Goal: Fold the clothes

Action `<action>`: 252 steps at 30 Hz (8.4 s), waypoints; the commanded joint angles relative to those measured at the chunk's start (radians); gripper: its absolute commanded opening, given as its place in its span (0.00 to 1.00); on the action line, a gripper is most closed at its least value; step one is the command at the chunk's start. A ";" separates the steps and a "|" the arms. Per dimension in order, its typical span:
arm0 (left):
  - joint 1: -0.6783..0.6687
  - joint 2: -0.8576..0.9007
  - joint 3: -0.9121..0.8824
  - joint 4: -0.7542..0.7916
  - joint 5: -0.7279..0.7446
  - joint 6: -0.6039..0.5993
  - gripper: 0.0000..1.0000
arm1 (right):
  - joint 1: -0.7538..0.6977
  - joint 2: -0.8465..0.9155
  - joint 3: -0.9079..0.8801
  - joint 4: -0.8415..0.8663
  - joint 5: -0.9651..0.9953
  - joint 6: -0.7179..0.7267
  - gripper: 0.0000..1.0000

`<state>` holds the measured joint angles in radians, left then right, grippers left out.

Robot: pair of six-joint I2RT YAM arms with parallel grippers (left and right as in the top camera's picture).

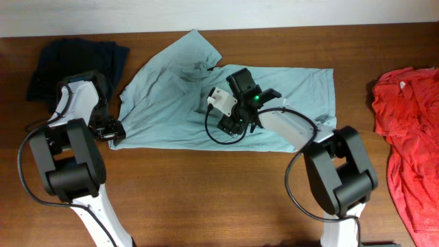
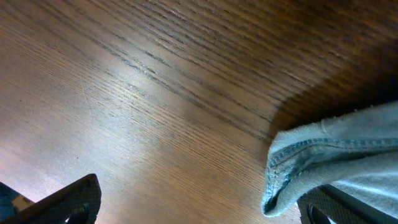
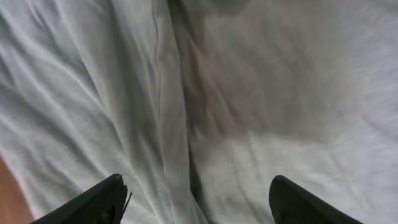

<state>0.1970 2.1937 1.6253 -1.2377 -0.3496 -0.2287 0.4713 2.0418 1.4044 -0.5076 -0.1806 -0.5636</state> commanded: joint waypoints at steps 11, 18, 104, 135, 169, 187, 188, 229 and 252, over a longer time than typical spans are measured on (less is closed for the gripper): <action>0.004 0.018 -0.011 0.003 -0.021 -0.003 0.99 | 0.006 0.029 -0.008 0.051 0.002 0.023 0.53; 0.004 0.018 -0.011 0.003 -0.021 -0.003 0.99 | 0.006 0.029 -0.009 0.034 0.001 0.023 0.51; 0.004 0.018 -0.011 0.003 -0.021 -0.003 0.99 | -0.112 0.058 -0.012 0.179 -0.029 0.026 0.38; 0.004 0.018 -0.011 0.003 -0.021 -0.003 0.99 | -0.318 -0.051 0.171 -0.517 0.035 0.124 0.46; 0.004 0.018 -0.011 0.003 -0.021 -0.003 0.99 | -0.313 -0.019 -0.010 -0.291 -0.122 0.010 0.31; 0.004 0.018 -0.011 0.003 -0.021 -0.003 0.99 | -0.314 0.030 -0.010 -0.273 -0.123 0.010 0.28; 0.004 0.018 -0.011 0.003 -0.021 -0.003 0.99 | -0.314 0.030 -0.010 -0.268 -0.123 0.010 0.26; 0.004 0.018 -0.011 0.003 -0.021 -0.003 0.99 | -0.317 -0.019 0.066 -0.060 -0.061 0.104 0.72; 0.004 0.018 -0.011 0.003 -0.021 -0.003 0.99 | -0.694 -0.201 0.027 -0.657 0.035 0.580 0.06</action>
<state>0.1970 2.1937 1.6249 -1.2377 -0.3492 -0.2287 -0.1902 1.8351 1.4834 -1.1721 -0.1310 -0.0372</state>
